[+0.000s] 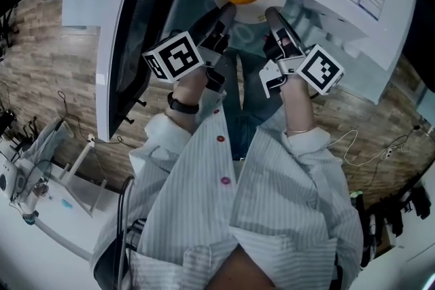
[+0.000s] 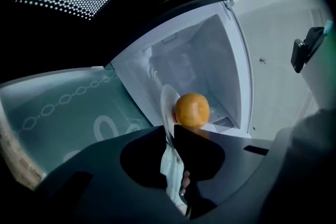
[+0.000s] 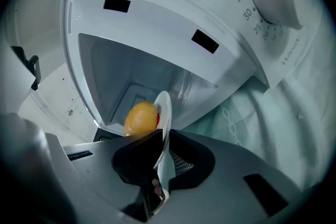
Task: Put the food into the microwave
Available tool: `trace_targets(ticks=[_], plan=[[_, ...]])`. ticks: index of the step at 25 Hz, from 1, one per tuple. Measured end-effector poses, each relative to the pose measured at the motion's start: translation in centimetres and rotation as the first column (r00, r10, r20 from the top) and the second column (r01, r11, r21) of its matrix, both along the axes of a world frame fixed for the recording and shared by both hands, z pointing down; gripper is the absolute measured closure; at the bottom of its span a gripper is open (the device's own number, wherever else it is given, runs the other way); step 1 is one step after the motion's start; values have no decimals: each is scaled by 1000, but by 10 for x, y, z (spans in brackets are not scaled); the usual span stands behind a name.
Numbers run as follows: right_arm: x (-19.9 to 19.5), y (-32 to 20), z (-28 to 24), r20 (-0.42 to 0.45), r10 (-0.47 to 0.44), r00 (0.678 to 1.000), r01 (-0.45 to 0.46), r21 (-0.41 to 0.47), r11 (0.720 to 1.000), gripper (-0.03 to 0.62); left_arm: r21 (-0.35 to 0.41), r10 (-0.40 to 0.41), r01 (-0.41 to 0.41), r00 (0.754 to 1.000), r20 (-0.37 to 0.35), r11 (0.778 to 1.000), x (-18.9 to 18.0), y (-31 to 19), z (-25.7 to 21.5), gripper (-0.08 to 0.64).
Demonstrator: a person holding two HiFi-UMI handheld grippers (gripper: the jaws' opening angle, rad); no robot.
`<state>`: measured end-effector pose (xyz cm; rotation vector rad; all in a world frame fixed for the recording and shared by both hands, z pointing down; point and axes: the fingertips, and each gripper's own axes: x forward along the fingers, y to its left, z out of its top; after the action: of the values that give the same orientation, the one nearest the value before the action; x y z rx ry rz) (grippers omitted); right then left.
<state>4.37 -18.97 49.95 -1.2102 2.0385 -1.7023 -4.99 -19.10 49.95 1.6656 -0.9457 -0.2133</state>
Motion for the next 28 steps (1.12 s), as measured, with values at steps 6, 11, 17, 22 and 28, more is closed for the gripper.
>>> trace_targets(ticks=[6, 11, 17, 22, 28], plan=[[-2, -14, 2, -16, 30, 999, -29, 24, 999, 545, 15, 10, -10, 999, 41, 1000, -1, -14, 4, 517], [-2, -21, 9, -57, 58, 997, -57, 15, 998, 531, 24, 14, -16, 998, 60, 1000, 1, -24, 5, 516], [2, -28, 13, -185, 58, 981, -53, 36, 998, 514, 36, 12, -16, 993, 121, 999, -3, -33, 8, 508], [1, -41, 6, -282, 38, 959, -10, 100, 995, 500, 69, 21, -33, 986, 166, 997, -1, -44, 4, 495], [3, -50, 4, -370, 49, 928, 8, 152, 988, 485, 114, 42, -78, 958, 284, 990, 1, -53, 2, 474]])
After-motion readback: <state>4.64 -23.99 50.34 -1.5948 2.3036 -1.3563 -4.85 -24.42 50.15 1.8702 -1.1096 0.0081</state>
